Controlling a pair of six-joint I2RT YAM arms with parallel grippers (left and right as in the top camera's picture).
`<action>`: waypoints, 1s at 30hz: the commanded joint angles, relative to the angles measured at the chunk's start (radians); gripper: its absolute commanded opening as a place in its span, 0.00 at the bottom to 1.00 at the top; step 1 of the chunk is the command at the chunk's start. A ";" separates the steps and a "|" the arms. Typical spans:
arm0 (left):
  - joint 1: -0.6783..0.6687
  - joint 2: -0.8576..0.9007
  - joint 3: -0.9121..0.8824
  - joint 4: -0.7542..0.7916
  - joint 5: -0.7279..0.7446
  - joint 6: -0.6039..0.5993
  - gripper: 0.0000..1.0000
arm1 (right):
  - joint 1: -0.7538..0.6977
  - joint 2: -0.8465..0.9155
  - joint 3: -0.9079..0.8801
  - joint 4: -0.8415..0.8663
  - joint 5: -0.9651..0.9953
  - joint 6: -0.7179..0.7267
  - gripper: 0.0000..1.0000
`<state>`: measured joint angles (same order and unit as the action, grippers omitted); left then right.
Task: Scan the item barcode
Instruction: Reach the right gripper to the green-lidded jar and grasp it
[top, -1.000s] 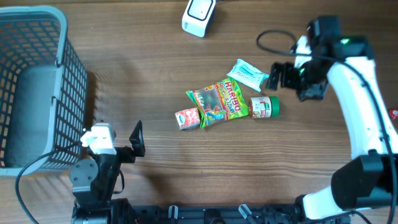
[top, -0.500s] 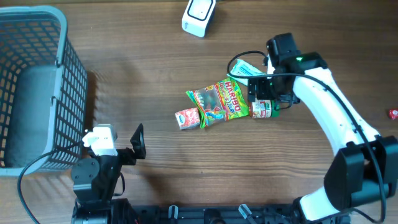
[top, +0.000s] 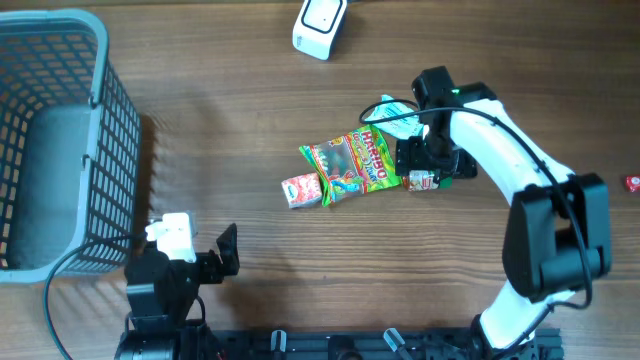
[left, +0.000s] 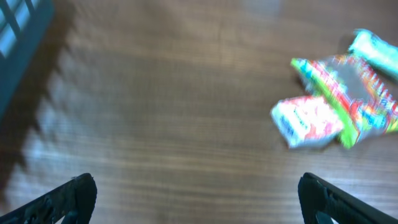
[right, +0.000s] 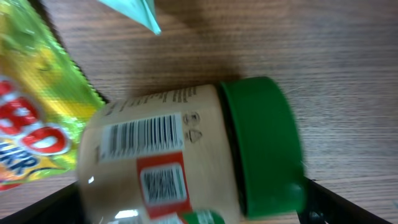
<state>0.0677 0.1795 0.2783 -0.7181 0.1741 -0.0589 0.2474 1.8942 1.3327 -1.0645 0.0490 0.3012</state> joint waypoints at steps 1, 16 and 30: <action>0.006 -0.003 0.000 -0.062 0.012 -0.009 1.00 | 0.002 0.063 -0.003 -0.016 -0.005 -0.013 1.00; 0.006 -0.003 0.000 -0.069 0.012 -0.009 1.00 | 0.002 0.073 -0.003 0.082 -0.005 -0.005 0.83; 0.006 -0.003 0.000 -0.069 0.012 -0.009 1.00 | 0.002 0.069 0.262 -0.184 -0.406 -0.014 0.79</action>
<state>0.0677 0.1795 0.2783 -0.7860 0.1741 -0.0589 0.2474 1.9648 1.5162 -1.1866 -0.1333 0.2901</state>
